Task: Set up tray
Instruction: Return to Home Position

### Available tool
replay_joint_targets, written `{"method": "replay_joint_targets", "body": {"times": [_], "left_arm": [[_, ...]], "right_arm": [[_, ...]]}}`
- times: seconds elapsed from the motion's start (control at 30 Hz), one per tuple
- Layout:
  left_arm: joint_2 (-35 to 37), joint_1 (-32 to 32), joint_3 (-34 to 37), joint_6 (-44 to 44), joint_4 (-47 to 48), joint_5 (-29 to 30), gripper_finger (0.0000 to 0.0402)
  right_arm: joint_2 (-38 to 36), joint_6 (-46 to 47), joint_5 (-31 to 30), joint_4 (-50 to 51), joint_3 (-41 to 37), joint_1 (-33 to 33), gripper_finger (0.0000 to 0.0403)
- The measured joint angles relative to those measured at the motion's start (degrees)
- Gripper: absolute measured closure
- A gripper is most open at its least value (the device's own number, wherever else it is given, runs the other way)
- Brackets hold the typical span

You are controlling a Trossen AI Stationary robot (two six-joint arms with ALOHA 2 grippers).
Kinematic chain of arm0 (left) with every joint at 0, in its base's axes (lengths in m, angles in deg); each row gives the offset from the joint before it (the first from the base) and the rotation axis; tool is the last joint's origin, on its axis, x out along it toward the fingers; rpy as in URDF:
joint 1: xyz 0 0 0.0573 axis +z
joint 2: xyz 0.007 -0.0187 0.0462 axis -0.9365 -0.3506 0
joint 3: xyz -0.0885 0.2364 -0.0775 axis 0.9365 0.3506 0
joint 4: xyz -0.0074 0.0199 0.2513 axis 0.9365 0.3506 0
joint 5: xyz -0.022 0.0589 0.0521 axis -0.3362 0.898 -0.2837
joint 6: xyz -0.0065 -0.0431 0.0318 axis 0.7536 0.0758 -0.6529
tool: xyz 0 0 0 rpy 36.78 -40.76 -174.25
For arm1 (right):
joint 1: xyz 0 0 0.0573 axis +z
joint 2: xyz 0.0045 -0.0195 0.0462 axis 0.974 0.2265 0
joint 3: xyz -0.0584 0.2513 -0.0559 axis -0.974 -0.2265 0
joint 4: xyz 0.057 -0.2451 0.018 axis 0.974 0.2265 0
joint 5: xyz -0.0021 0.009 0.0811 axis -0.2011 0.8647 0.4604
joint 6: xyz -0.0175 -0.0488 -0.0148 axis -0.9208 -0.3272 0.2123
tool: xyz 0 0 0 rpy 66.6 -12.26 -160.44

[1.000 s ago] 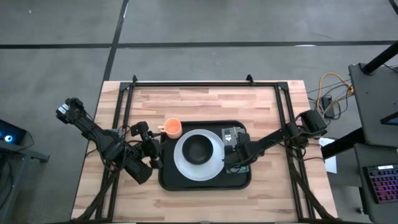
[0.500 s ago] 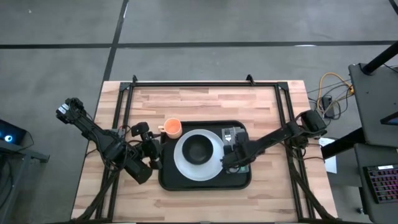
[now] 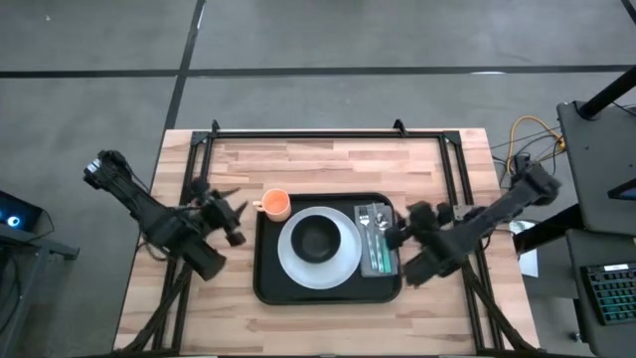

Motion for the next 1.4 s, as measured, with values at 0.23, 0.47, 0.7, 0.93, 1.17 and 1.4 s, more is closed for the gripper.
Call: {"method": "replay_joint_targets", "body": {"times": [0.23, 0.47, 0.7, 0.93, 1.17, 1.4], "left_arm": [[8.9, 1.8, 5.9, -6.9, -9.5, 10.5, 0.0242], [13.9, 6.7, 13.0, -30.3, -31.6, 7.0, 0.0242], [18.7, 13.7, 27.2, -61.2, -73.9, -25.3, 0.0242], [23.7, 19.5, 36.5, -58.1, -83.5, -40.7, 0.0242], [35.5, 19.2, 46.6, -56.6, -93.5, -50.4, 0.0242], [46.2, 18.6, 54.6, -51.0, -94.3, -54.0, 0.0242]], "right_arm": [[-16.3, -4.7, -8.4, 0.4, -11.5, 2.3, 0.0236], [-32.2, -29.7, -18.8, -20.1, -22.1, 2.3, 0.0236], [-44.9, -76.2, -6.4, -62.4, -32.6, 2.3, 0.0242], [-50.5, -105.3, 23.1, -100.2, -41.4, 2.4, 0.0257], [-50.9, -105.9, 24.0, -100.9, -41.8, 2.3, 0.0268], [-51.5, -104.3, 23.6, -93.9, -41.8, 2.3, 0.0268]]}}
